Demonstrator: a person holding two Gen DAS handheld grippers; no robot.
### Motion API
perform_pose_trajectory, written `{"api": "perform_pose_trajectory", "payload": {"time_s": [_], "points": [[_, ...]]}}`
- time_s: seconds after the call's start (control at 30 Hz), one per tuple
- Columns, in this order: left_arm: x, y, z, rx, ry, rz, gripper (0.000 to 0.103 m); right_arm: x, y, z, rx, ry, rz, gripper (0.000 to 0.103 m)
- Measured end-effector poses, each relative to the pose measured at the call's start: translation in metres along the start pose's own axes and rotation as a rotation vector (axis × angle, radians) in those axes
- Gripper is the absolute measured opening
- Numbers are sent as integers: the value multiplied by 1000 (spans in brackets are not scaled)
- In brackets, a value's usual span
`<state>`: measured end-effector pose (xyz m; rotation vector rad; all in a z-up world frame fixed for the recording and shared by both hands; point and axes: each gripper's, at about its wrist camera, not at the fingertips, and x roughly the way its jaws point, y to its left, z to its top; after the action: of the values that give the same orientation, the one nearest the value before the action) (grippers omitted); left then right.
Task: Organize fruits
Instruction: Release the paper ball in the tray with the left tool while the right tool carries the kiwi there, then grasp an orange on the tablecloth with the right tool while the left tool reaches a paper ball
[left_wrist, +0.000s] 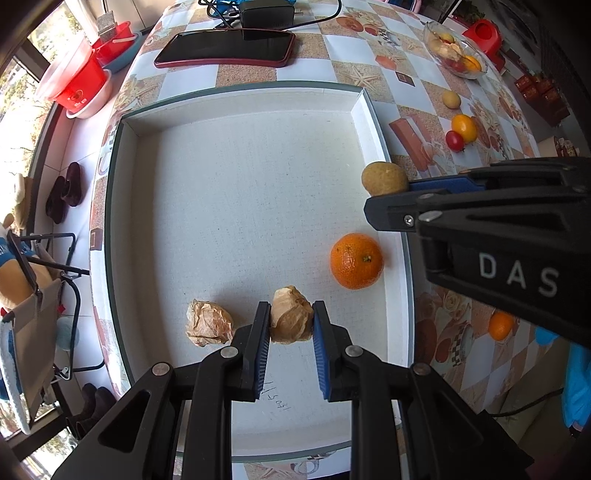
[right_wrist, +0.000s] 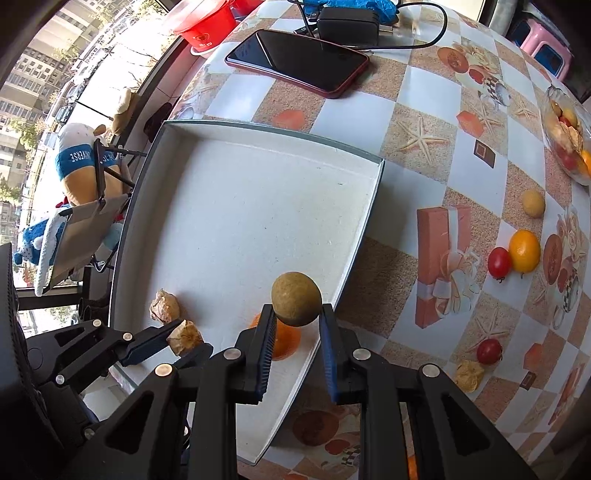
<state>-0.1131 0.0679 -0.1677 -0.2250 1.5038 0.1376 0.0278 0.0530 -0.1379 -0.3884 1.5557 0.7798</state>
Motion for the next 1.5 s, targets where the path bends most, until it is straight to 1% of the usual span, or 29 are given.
{"api": "perform_pose_trajectory", "payload": {"time_s": [0.3,0.4,0.43,0.47,0.5,0.53,0.57,0.63,0.7,0.73,0.77,0.83,0.97,1.0,1.03,1.1,1.23,1.37,1.5], "points": [[10,5,-3,-25,35,-7,24,19,5,1,-7,61,23,25],[10,6,-5,-29,36,0,27,23,6,2,2,75,34,25],[10,6,-4,-31,38,0,35,23,6,2,2,78,39,25],[10,6,-3,-36,39,0,50,24,6,1,1,83,45,25],[8,7,-3,-41,34,6,58,24,6,1,-4,89,49,25],[6,8,-4,-45,22,13,72,24,7,1,-8,93,49,25],[4,9,-5,-46,9,21,78,24,8,0,-10,96,51,25],[0,8,-5,-47,-2,27,79,21,9,-1,-10,89,45,26],[-2,9,-6,-51,2,32,80,16,10,0,-4,70,36,56],[-4,11,-7,-59,0,31,80,13,10,0,3,56,69,80],[-5,13,-7,-71,-3,31,81,9,9,0,10,46,60,94],[-7,17,-9,-82,4,44,81,1,9,-1,6,15,23,95],[-10,16,-11,-90,10,53,81,-15,-2,-5,45,-27,10,95],[-12,14,-11,-85,6,61,81,-19,-5,-7,55,-40,9,97],[-13,11,-12,-79,3,68,81,-23,-8,-9,65,-51,5,103],[-16,5,-12,-66,0,78,81,-32,-18,-15,81,-72,-8,103],[-20,-11,-9,-37,-3,83,81,-37,-44,-33,132,-65,-29,103],[-25,-33,-6,7,-9,87,81,-41,-76,-57,194,-54,-62,103],[-26,-53,-2,55,-11,101,81,-47,-108,-83,263,-47,-73,103]]}}
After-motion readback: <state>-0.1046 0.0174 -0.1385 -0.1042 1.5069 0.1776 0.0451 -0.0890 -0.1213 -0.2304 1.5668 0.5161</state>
